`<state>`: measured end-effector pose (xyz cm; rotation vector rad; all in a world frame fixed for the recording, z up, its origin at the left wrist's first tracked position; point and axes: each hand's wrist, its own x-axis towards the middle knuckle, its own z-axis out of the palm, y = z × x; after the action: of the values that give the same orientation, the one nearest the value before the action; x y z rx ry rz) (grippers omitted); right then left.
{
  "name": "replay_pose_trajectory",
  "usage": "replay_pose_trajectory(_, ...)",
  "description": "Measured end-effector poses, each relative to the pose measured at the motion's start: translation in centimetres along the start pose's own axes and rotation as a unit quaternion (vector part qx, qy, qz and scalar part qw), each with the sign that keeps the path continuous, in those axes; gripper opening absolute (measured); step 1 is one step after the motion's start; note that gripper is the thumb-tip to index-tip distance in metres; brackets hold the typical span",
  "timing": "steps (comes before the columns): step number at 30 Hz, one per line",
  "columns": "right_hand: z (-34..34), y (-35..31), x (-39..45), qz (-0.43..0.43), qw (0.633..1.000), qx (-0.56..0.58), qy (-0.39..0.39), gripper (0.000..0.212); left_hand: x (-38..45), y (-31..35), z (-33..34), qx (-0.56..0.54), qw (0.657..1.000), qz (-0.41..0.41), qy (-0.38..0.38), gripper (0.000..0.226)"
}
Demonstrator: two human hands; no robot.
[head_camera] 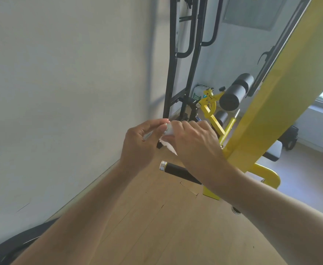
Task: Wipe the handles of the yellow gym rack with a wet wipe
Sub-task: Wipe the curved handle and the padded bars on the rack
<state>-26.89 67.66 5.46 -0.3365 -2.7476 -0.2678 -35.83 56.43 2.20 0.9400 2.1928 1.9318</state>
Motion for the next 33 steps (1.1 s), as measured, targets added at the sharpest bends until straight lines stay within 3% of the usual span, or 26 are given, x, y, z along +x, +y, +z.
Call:
replay_pose_trajectory(3,0.1,0.2,-0.3,0.006,0.999,-0.037,-0.002,0.037,0.1,-0.2,-0.1,0.008,1.000,0.008,0.008,0.016)
replay_pose_trajectory(6,-1.7,1.0,-2.3,0.034,0.978,-0.173,-0.111,0.021,0.3,-0.3,-0.3,0.017,1.000,0.014,0.014,0.016)
replay_pose_trajectory(8,-2.6,1.6,-2.9,0.031,0.963,-0.217,-0.159,0.022,0.4,-0.3,-0.3,0.017,1.000,0.017,0.016,0.016)
replay_pose_trajectory(11,-2.0,0.6,-1.4,0.026,0.976,-0.183,-0.113,0.019,0.5,0.0,-0.1,0.011,1.000,0.004,0.012,0.015)
replay_pose_trajectory(14,-0.3,-0.7,0.6,0.014,0.993,-0.106,-0.053,0.032,0.6,0.1,-0.2,0.016,1.000,0.001,0.004,0.015)
replay_pose_trajectory(16,0.3,-0.5,0.8,0.012,0.994,-0.094,-0.053,0.032,0.7,0.1,-0.4,0.018,1.000,0.000,0.002,0.015)
replay_pose_trajectory(21,-2.9,1.6,-2.3,0.023,0.940,-0.286,-0.187,0.024,0.9,0.0,-0.3,0.016,1.000,-0.004,-0.001,0.015)
replay_pose_trajectory(23,-3.4,2.4,-2.9,-0.005,0.925,-0.327,-0.194,0.027,1.1,0.1,-0.2,0.014,1.000,-0.006,-0.006,0.015)
replay_pose_trajectory(27,-1.4,1.5,-0.6,-0.009,0.970,-0.220,-0.103,0.029,1.3,0.3,-0.1,0.016,1.000,-0.015,-0.016,0.015)
replay_pose_trajectory(30,0.6,0.4,1.2,-0.032,0.989,-0.126,-0.067,0.044,1.3,0.3,-0.2,0.017,1.000,-0.014,-0.020,0.015)
replay_pose_trajectory(33,0.1,0.5,0.8,-0.006,0.985,-0.155,-0.079,0.033,1.4,0.2,-0.3,0.029,0.999,-0.008,-0.018,0.014)
